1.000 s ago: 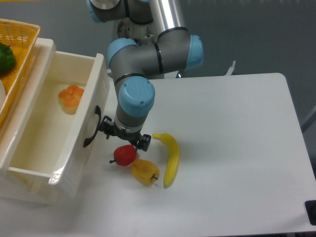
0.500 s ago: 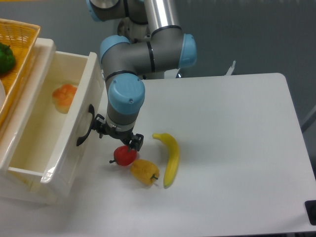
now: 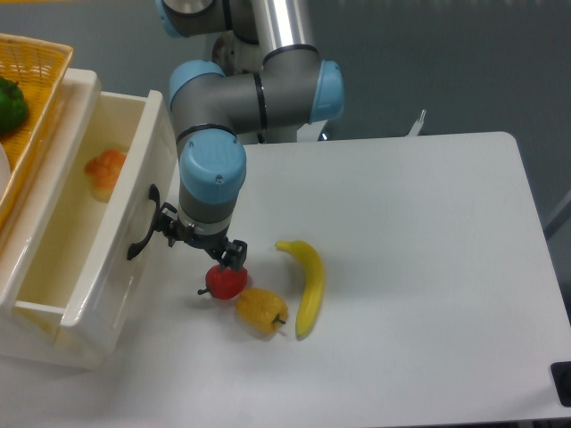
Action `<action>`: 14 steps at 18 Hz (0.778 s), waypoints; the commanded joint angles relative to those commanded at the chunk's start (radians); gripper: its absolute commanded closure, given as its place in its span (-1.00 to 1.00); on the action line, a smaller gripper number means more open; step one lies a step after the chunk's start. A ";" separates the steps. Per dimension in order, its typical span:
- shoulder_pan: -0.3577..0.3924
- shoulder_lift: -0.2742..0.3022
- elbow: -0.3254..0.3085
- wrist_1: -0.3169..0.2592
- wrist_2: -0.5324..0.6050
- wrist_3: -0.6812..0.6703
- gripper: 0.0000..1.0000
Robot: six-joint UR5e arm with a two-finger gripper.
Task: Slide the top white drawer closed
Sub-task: 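Push the drawer front with the gripper, sliding the drawer inward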
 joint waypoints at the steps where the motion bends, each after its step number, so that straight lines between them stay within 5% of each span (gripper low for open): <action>1: -0.008 0.000 0.000 0.000 0.002 0.000 -1.00; 14: -0.043 0.006 0.000 0.002 0.002 0.003 -1.00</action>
